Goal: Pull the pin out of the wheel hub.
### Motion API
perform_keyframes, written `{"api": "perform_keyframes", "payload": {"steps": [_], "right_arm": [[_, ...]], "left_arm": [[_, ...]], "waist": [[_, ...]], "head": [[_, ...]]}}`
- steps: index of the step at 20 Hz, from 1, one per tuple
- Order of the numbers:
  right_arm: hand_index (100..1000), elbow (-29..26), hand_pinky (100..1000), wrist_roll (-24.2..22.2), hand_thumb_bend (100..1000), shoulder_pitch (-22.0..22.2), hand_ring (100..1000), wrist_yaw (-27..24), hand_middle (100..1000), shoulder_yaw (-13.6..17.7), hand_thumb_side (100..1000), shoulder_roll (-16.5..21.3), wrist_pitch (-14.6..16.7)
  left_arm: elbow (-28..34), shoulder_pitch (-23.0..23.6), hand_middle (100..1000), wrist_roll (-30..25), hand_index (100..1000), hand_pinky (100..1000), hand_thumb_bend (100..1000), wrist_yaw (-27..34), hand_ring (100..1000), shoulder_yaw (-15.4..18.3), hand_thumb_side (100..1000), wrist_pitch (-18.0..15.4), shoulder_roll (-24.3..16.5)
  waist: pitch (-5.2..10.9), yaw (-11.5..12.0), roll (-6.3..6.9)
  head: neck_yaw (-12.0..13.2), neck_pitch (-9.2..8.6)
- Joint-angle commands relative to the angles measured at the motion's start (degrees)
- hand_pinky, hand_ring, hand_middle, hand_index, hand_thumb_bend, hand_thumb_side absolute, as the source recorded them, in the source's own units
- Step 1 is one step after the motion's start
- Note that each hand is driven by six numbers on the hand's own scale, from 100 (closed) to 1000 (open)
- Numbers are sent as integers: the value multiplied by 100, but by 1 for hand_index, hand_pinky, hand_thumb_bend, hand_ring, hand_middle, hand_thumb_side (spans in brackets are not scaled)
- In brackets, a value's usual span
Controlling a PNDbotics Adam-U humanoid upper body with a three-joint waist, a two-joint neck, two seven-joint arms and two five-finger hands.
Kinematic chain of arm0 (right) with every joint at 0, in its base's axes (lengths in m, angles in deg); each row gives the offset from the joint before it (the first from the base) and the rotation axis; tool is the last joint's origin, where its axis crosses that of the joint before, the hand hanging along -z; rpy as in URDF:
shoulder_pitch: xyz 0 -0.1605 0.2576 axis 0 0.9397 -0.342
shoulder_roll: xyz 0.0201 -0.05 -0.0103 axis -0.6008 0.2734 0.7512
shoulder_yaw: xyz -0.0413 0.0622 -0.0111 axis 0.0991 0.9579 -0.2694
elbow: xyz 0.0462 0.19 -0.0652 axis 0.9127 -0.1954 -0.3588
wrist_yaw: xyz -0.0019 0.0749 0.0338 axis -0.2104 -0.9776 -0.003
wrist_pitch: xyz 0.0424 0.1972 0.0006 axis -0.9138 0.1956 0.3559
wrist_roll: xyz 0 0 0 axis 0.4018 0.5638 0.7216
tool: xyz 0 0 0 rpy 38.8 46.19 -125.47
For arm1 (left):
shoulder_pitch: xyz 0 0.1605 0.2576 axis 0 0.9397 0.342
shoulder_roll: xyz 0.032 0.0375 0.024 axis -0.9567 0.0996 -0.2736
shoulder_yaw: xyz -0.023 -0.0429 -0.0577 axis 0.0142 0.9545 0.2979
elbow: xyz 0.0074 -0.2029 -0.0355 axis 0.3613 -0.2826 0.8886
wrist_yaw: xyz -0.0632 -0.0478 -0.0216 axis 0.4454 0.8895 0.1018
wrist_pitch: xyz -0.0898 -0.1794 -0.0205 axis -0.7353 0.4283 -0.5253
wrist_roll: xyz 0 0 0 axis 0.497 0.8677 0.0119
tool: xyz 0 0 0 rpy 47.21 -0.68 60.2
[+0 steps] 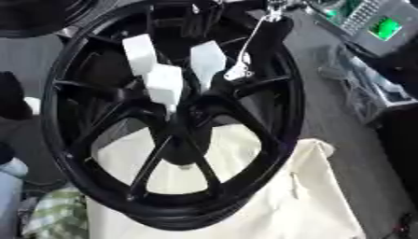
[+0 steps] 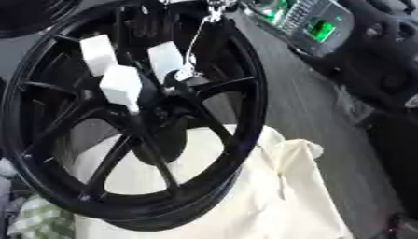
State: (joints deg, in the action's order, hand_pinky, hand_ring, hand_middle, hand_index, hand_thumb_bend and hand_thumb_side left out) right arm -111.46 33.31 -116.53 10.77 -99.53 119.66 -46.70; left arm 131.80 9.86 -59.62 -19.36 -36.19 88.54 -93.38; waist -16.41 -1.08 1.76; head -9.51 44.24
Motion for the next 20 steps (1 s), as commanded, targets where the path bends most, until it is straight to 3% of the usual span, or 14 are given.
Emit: {"api": "perform_keyframes", "payload": {"steps": [1, 20], "right_arm": [[793, 66, 798, 12, 455, -71, 754, 33, 696, 50, 245, 31, 34], [710, 235, 774, 53, 335, 8, 717, 37, 603, 22, 240, -66, -28]], "left_arm": [[79, -26, 745, -9, 732, 748, 100, 15, 697, 19, 821, -10, -68], [78, -26, 746, -24, 733, 750, 100, 12, 696, 13, 822, -6, -45]], "waist": [[75, 9, 2], [55, 29, 20]], "head": [[-20, -12], [-34, -12]]}}
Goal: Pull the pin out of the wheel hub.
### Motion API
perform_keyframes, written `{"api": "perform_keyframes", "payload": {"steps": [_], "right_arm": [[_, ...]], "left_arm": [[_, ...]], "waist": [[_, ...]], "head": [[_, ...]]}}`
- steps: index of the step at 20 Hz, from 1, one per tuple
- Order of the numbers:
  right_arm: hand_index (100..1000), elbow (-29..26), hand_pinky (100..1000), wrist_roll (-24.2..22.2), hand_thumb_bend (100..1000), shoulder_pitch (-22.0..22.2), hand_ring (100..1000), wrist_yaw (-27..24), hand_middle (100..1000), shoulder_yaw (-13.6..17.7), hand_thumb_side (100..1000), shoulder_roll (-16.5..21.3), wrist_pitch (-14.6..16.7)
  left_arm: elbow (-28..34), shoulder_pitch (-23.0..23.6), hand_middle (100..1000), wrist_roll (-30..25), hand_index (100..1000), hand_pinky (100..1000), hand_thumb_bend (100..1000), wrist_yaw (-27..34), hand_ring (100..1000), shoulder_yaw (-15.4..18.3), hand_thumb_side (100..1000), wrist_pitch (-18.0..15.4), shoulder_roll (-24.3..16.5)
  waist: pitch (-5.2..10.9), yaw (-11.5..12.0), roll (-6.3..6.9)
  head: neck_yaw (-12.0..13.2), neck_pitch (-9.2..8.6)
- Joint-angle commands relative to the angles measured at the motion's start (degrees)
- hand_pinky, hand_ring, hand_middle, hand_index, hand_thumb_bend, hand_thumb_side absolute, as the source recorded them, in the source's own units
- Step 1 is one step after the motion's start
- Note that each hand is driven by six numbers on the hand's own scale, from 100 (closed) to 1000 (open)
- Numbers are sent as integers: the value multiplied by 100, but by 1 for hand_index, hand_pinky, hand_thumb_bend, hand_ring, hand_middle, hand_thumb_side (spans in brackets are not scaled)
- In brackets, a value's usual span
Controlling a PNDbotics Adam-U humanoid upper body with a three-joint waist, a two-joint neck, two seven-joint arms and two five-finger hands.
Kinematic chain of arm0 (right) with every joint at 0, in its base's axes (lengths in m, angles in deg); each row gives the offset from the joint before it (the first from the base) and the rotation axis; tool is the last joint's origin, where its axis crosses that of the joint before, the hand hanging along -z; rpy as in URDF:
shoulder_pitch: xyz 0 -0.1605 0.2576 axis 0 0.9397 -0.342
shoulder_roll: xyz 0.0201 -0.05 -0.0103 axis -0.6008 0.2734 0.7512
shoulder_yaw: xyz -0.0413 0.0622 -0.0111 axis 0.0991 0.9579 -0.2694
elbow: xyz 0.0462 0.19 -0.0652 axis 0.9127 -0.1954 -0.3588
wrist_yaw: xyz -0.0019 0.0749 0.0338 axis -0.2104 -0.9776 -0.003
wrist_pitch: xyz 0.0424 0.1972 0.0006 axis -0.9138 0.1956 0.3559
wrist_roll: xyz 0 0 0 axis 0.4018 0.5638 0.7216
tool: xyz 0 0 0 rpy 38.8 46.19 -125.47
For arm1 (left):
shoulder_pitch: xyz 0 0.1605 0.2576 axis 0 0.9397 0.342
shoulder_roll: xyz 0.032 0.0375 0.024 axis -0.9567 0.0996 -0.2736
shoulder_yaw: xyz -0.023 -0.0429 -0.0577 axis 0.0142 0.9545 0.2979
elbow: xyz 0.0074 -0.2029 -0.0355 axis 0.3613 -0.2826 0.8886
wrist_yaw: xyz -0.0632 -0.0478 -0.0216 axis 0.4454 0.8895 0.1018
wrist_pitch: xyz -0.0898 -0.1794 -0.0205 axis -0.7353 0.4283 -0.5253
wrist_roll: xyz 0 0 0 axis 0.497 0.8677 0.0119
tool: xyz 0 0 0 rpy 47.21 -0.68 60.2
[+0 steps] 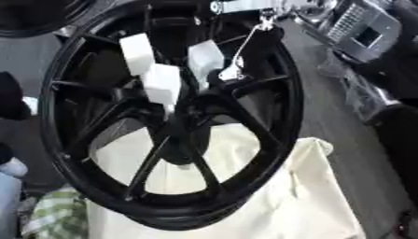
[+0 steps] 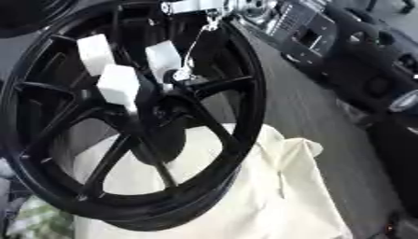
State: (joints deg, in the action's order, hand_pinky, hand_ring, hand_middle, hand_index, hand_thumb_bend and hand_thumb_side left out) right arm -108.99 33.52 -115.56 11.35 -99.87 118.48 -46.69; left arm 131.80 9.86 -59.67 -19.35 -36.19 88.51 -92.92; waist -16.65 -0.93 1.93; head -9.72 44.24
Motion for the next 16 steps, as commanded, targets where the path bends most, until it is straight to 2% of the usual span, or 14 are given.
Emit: {"api": "perform_keyframes", "payload": {"steps": [1, 16], "right_arm": [[700, -18, 773, 50, 327, -91, 714, -39, 592, 58, 234, 50, -47], [510, -49, 739, 242, 173, -77, 611, -209, 404, 75, 123, 59, -209]], "left_arm": [[77, -25, 746, -19, 733, 751, 100, 11, 696, 12, 822, -3, -90], [73, -37, 746, -33, 734, 752, 100, 10, 695, 3, 822, -1, -87]], "waist": [[79, 14, 3], [82, 36, -2]], "head": [[-13, -12], [-29, -12]]}}
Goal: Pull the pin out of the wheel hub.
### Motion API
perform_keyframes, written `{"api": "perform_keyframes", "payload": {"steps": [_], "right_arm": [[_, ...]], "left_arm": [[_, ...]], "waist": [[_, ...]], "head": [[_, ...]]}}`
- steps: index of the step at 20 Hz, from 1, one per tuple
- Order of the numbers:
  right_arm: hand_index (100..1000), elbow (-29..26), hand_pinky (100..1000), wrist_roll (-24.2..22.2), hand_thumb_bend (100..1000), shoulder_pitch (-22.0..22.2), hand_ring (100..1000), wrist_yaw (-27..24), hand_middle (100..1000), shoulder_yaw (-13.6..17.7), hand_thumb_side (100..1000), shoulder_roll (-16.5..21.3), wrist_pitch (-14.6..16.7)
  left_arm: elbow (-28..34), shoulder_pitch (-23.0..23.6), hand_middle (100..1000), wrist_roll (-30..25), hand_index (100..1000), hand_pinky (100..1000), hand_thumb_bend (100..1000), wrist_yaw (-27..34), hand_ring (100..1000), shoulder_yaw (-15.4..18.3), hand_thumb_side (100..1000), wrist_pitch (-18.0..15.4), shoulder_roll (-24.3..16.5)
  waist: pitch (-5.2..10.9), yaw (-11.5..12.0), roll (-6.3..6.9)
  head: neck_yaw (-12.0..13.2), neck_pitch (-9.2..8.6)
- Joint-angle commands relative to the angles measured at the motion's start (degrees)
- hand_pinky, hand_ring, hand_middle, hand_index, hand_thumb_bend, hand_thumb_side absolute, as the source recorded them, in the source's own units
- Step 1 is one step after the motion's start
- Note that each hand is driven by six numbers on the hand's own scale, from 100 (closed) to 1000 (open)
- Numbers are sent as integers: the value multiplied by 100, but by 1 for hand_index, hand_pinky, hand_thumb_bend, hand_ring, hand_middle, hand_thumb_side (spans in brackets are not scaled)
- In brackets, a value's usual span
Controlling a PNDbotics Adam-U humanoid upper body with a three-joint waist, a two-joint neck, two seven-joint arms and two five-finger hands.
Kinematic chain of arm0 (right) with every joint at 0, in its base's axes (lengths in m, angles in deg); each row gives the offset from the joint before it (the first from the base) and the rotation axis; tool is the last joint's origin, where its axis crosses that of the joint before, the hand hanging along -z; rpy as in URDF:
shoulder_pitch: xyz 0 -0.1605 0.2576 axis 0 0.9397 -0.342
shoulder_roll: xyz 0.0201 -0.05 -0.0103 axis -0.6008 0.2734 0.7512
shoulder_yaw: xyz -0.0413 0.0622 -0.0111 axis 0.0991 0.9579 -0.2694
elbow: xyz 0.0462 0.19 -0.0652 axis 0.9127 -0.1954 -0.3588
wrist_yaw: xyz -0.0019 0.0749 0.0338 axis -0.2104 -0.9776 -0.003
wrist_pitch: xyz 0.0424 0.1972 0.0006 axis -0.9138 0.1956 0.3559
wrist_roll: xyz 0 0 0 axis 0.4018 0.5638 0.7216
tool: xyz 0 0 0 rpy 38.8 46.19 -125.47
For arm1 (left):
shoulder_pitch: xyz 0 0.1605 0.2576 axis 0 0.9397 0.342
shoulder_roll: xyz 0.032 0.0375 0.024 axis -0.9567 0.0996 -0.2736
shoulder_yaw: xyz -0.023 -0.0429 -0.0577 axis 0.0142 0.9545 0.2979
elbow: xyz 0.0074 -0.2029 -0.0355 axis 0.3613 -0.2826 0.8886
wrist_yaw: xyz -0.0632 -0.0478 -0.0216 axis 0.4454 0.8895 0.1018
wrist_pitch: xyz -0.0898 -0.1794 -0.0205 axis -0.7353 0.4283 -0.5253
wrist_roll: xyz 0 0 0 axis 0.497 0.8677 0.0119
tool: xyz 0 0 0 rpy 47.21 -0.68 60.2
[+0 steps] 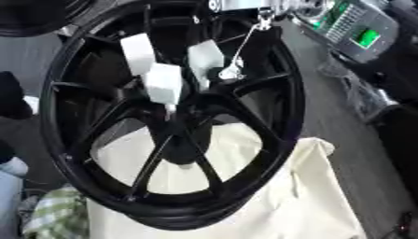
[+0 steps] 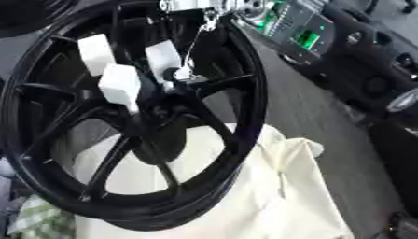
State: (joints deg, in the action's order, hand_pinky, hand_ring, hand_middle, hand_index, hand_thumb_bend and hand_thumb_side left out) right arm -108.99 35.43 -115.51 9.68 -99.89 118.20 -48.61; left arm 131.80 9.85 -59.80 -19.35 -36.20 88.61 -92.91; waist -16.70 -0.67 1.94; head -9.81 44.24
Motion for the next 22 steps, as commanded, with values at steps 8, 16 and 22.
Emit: {"api": "perform_keyframes", "payload": {"steps": [8, 16, 22], "right_arm": [[472, -321, 732, 88, 164, -92, 588, -227, 367, 224, 100, 256, -109], [449, -908, 722, -158, 197, -115, 566, -707, 345, 609, 100, 574, -275], [442, -1484, 723, -8, 152, 171, 559, -1387, 339, 1507, 100, 895, -531]], "left_arm": [[70, -21, 747, -24, 734, 753, 100, 8, 694, 7, 822, -10, -96], [69, -11, 747, -28, 735, 754, 100, 4, 694, 11, 823, -11, -104], [78, -11, 748, -18, 735, 754, 100, 5, 693, 25, 822, -17, -98]], "waist": [[93, -4, -5], [94, -16, -8], [83, -28, 7]], "head": [[-20, -12], [-18, -12], [5, -12]]}}
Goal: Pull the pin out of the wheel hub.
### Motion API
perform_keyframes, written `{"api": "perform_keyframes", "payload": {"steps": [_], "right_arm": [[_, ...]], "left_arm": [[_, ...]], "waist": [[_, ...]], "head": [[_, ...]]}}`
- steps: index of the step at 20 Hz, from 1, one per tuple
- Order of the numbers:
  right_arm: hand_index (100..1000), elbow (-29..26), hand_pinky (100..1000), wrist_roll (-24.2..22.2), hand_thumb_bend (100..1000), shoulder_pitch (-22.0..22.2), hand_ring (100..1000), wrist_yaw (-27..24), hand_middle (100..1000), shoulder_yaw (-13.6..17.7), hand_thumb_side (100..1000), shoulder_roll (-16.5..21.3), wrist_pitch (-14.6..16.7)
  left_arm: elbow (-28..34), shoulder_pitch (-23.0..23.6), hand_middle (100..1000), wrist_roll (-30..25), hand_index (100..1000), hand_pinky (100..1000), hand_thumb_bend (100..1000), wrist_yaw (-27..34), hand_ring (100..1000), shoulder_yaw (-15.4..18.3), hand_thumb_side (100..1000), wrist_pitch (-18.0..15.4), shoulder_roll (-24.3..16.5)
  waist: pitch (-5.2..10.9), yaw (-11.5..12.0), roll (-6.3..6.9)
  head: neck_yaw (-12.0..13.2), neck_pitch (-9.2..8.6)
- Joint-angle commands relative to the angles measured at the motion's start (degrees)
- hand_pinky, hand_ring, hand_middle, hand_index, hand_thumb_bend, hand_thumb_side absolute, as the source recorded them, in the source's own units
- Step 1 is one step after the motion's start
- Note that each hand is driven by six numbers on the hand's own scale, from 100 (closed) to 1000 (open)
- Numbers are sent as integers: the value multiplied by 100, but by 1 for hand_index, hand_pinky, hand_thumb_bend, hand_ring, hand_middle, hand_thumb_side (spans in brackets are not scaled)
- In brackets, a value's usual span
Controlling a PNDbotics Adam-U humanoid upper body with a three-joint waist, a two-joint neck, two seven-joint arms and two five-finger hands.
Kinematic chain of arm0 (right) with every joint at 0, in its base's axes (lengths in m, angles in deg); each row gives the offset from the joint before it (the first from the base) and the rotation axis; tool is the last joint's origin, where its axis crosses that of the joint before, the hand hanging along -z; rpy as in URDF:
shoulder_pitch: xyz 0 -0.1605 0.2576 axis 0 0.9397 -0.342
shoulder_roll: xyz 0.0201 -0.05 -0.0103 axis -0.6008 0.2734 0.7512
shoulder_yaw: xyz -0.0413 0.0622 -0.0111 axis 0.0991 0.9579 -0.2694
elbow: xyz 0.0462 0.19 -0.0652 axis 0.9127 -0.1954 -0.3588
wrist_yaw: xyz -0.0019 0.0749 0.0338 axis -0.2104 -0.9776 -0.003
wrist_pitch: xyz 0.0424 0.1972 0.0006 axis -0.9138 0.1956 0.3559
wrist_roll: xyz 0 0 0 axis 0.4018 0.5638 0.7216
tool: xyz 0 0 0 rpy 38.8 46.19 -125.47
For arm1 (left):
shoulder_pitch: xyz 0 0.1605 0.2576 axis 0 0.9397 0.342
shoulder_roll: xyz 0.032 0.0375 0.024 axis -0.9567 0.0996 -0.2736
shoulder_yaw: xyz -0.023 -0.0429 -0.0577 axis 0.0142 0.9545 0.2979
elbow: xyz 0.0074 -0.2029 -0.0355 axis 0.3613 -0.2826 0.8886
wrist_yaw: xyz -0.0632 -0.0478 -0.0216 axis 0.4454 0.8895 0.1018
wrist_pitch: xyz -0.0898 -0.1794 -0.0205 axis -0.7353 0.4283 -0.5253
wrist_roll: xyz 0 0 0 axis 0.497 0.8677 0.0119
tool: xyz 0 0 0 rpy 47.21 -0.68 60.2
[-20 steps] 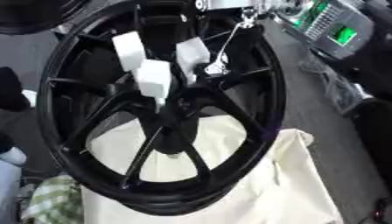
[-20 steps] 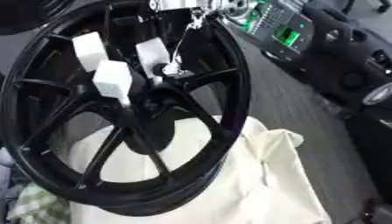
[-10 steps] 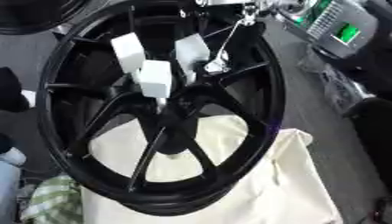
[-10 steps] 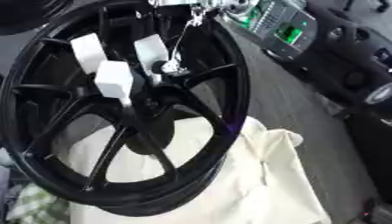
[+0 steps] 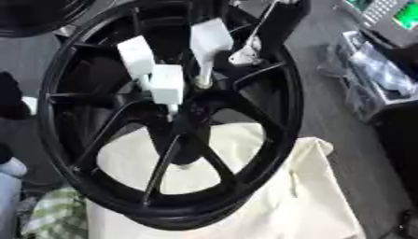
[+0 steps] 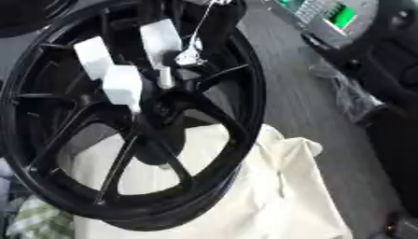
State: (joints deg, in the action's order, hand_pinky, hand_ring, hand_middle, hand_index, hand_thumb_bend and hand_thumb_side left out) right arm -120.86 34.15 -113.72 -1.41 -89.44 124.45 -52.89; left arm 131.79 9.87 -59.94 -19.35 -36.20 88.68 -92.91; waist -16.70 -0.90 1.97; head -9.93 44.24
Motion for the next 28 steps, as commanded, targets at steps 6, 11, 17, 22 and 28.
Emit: {"api": "perform_keyframes", "payload": {"steps": [6, 11, 17, 22, 28], "right_arm": [[441, -842, 723, 977, 128, 824, 555, -954, 337, 1561, 100, 918, -337], [444, -989, 724, 2084, 114, 2203, 555, -1213, 340, 2608, 100, 1484, -294], [443, -541, 721, 3316, 101, 3898, 553, -941, 341, 3685, 100, 1353, -89], [486, -197, 732, 3707, 155, 4890, 578, -224, 379, 4228, 100, 967, 69], [783, 162, 800, 3638, 523, 5447, 764, 230, 686, 4599, 245, 409, 338]], "left_arm": [[88, -8, 747, 29, 734, 754, 100, 2, 692, 56, 821, -31, -92], [98, -5, 747, 71, 734, 755, 100, -5, 692, 99, 819, -40, -81], [108, 14, 747, 141, 734, 755, 100, -11, 691, 158, 818, -53, -72], [111, 23, 748, 173, 734, 755, 100, -18, 691, 187, 818, -57, -72], [113, 17, 748, 189, 735, 755, 100, -23, 690, 198, 817, -58, -68]], "waist": [[73, -57, 14], [68, -134, 46], [74, -255, 90], [67, -335, 107], [80, -364, 116]], "head": [[60, -12], [125, -12], [227, -12], [291, -12], [332, -12]]}}
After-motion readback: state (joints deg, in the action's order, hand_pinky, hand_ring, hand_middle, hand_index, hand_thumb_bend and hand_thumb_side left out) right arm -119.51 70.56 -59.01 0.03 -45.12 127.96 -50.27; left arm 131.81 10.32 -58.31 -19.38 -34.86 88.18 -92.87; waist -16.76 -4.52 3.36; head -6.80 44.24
